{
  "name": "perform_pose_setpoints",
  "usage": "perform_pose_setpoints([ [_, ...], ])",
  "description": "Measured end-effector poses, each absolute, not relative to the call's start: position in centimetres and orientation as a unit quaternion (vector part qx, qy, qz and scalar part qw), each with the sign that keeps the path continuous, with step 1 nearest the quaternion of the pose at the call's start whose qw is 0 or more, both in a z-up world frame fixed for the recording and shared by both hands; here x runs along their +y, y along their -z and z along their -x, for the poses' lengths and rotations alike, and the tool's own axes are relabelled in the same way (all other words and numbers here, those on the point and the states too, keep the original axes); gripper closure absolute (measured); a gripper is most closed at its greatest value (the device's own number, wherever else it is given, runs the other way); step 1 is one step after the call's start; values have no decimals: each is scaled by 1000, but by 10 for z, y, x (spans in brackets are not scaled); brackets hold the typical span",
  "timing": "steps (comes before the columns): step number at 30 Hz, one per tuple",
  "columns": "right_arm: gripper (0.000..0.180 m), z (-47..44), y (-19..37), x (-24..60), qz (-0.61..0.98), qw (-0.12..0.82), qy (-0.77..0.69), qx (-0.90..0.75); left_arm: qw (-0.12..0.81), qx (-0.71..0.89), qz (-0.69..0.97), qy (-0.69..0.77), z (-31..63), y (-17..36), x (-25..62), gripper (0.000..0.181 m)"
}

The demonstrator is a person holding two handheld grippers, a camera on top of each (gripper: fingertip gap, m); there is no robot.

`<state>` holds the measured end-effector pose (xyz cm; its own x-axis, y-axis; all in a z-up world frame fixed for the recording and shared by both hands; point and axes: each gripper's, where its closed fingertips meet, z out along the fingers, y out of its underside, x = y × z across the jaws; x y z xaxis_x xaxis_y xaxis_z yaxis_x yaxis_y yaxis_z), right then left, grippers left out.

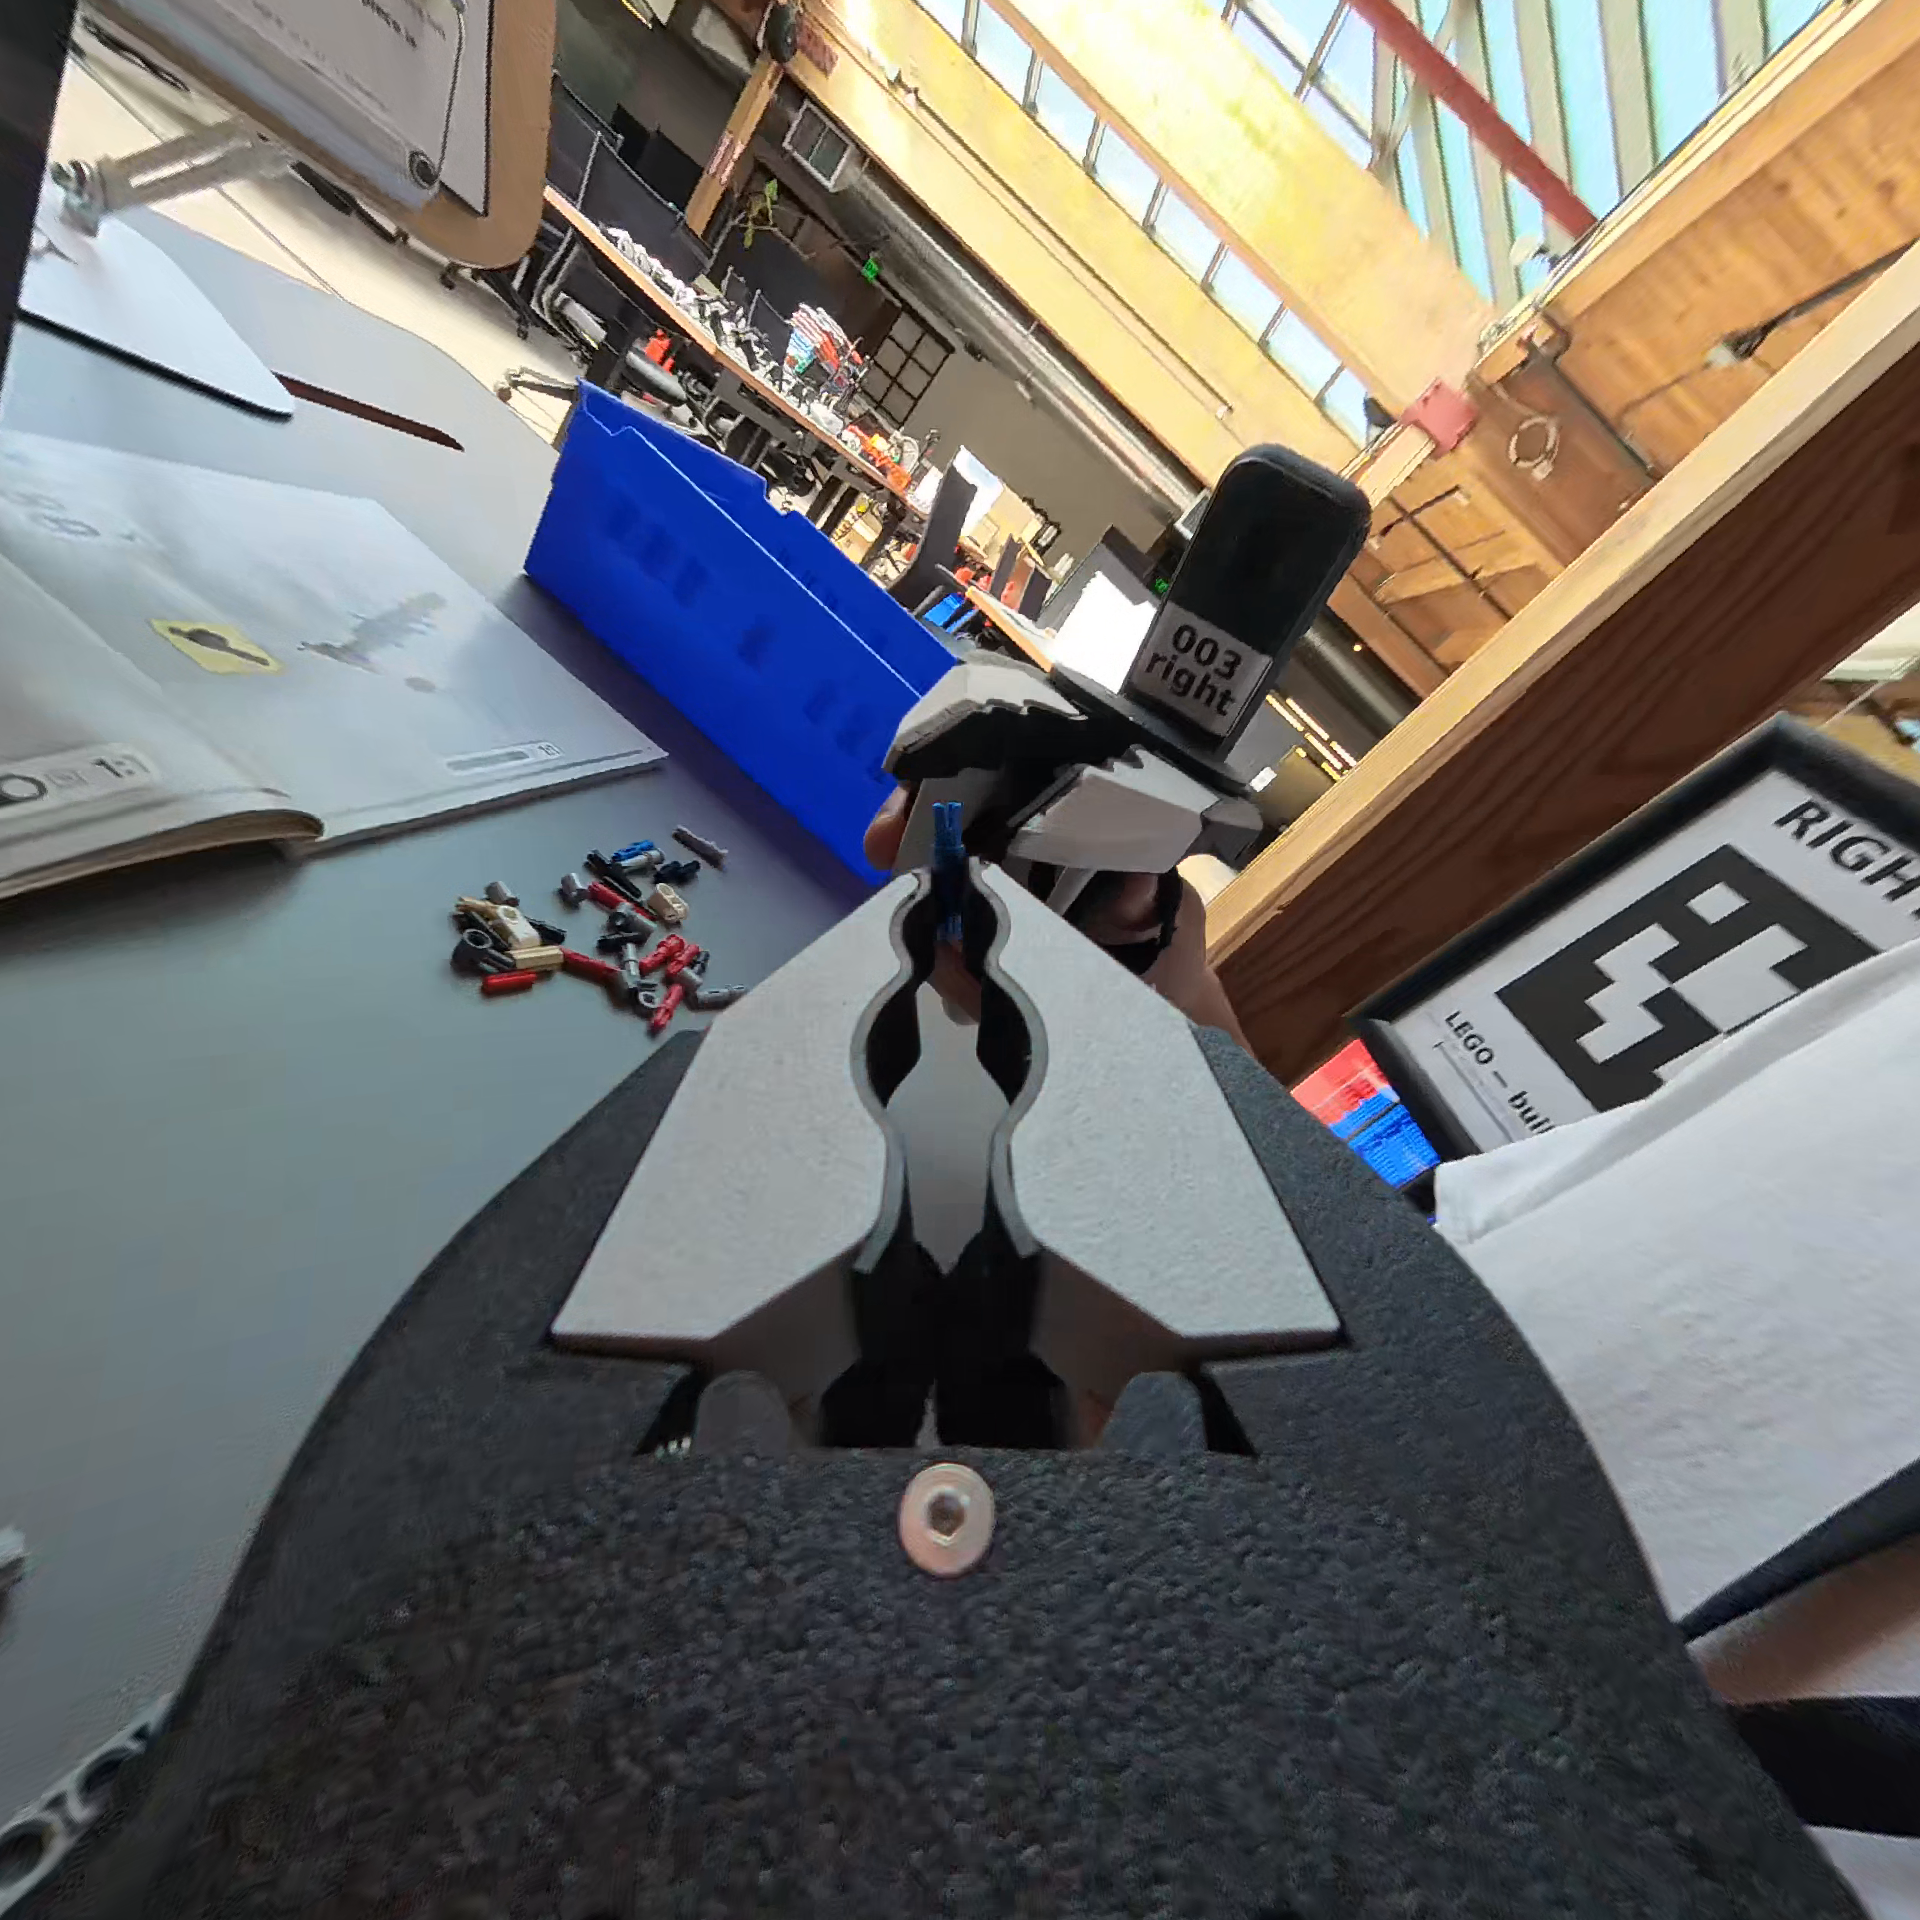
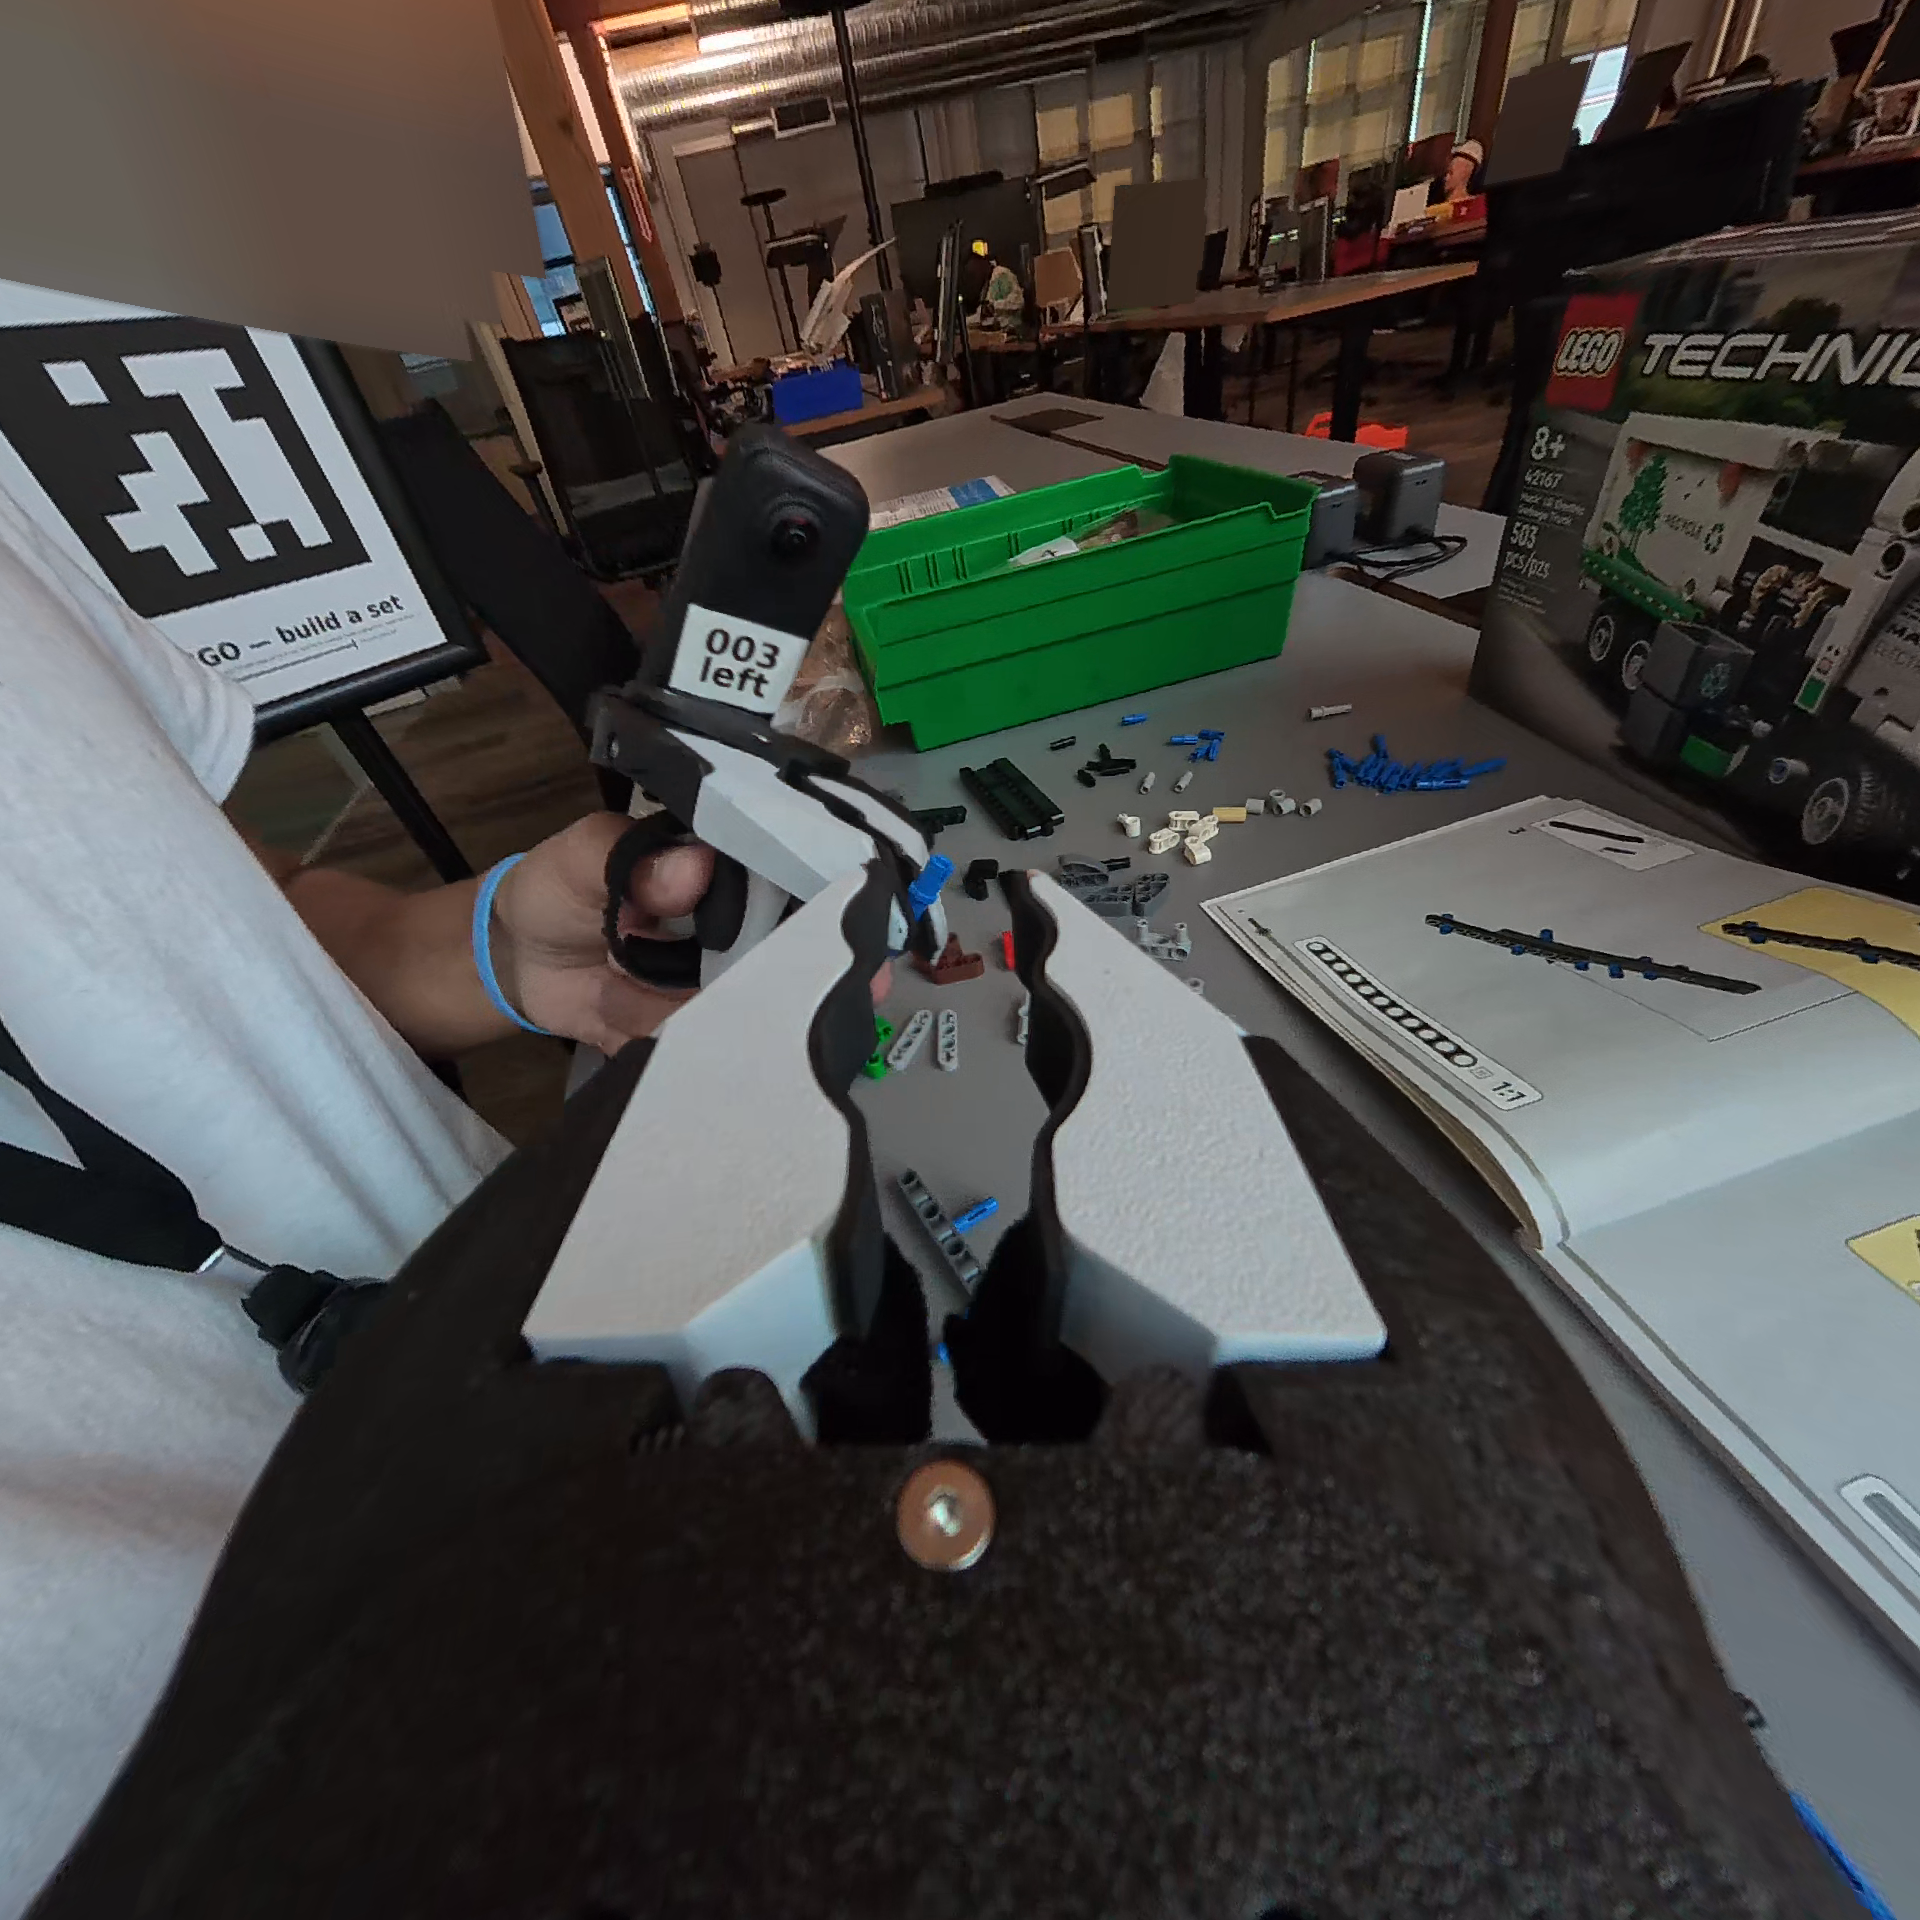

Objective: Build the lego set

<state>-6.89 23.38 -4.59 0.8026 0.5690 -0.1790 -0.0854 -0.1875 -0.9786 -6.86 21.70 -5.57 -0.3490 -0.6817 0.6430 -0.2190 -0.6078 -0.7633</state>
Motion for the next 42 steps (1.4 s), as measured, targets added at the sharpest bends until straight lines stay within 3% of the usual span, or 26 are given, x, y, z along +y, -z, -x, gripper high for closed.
perform_pose_setpoints([
  [14, 173, 82, 55, 237, 728, 572, -347, -152, 174, 419, 546, 704, 71, 62, 216, 178],
  [23, 175, 87, 56, 232, 718, 554, -392, -155, 195, 446, 535, 691, 75, 64, 212, 178],
  [27, 160, 91, 51, 227, 699, 539, -449, -143, 181, 433, 537, 701, 75, 62, 213, 178],
  [42, 176, 88, 55, 230, 699, 531, -463, -125, 194, 448, 536, 688, 75, 62, 212, 178],
])
